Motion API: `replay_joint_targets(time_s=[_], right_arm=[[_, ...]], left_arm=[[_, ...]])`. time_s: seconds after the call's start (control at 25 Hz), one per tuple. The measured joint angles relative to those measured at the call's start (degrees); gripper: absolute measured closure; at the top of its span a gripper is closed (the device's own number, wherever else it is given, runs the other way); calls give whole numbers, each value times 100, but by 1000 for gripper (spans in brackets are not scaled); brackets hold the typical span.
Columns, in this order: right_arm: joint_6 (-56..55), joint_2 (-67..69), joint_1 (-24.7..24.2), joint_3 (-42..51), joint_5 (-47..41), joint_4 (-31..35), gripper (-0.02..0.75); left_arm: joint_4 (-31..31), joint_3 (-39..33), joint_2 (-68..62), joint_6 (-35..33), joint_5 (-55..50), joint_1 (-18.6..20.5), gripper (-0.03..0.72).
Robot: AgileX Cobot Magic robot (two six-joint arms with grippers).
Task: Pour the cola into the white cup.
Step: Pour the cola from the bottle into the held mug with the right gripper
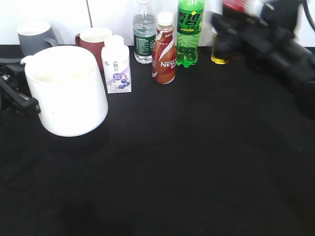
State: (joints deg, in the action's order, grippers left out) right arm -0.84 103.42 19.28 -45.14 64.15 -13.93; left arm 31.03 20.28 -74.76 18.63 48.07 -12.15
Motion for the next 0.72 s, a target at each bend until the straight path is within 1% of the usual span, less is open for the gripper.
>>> replay_joint_targets(time_s=[0.08, 0.12, 0.2, 0.24, 0.32, 0.4, 0.52, 0.6, 0.72], right_arm=[[13, -184, 588, 2, -128, -101, 353], [145, -196, 884, 2, -243, -110, 353], [755, -196, 1341, 6, -641, -134, 353], [1184, -196, 1482, 6, -782, -140, 353], [2289, -200, 1566, 6, -907, -154, 353], [3435, -200, 1566, 6, -1010, -4, 353], [4824, -200, 1566, 6, -1014, 192, 353], [5529, -200, 1566, 6, -1014, 364, 353], [6126, -200, 1566, 6, -1009, 419, 353]], left_arm=[[67, 0, 0, 0, 0, 0, 647], [220, 0, 0, 0, 0, 0, 647], [618, 0, 0, 0, 0, 0, 647], [706, 0, 0, 0, 0, 0, 647], [740, 0, 0, 0, -25, 0, 647], [747, 0, 0, 0, -207, 0, 647], [747, 0, 0, 0, -302, 0, 647], [752, 0, 0, 0, -308, 0, 647], [1031, 0, 0, 0, -302, 0, 647]])
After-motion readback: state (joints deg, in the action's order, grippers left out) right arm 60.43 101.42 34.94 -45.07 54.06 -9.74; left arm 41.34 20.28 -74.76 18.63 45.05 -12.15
